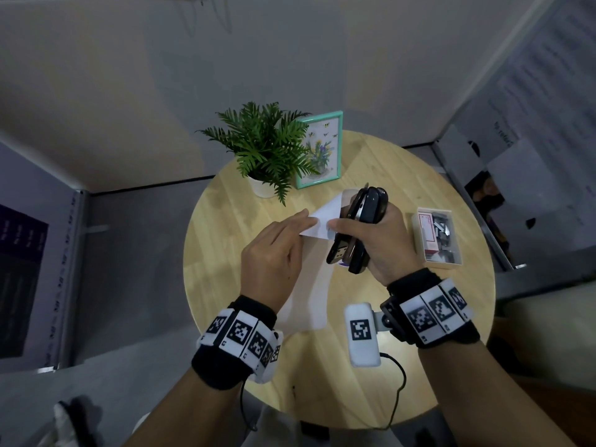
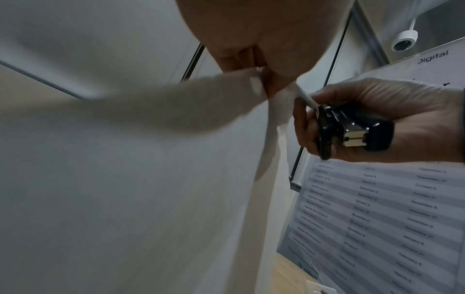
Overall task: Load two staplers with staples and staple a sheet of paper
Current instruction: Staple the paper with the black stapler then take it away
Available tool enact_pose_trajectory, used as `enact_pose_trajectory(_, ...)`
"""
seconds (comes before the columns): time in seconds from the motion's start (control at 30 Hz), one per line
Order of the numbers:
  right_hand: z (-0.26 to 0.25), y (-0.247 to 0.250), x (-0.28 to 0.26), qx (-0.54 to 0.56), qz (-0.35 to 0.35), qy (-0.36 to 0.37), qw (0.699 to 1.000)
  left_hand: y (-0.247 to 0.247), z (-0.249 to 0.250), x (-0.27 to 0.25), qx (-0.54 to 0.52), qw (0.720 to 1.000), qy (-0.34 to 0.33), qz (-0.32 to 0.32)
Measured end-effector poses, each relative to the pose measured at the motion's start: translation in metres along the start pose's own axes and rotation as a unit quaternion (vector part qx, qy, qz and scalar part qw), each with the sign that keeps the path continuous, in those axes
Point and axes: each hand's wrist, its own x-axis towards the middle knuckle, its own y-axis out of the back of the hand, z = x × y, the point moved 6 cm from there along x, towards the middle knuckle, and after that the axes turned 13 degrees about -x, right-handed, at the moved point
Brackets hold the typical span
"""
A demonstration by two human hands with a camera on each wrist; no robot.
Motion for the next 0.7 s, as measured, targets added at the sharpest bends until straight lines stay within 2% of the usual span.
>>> enact_pose_trajectory(0.2, 0.0, 0.0, 0.001, -0.035, -0.001, 0.014, 0.999, -0.001, 0.0, 0.003, 0.0, 1.0, 0.006, -0.007)
enact_pose_trajectory(0.57, 0.003, 0.001, 0.007, 0.022, 0.035, 0.01, 0.999, -0.007, -0.002, 0.005, 0.006, 1.0, 0.001, -0.004)
enact_pose_trajectory(0.7, -0.002, 0.005, 0.008, 0.054, 0.044, 0.003, 0.998, -0.013, -0.006, 0.006, -0.012, 0.999, 0.04, -0.004)
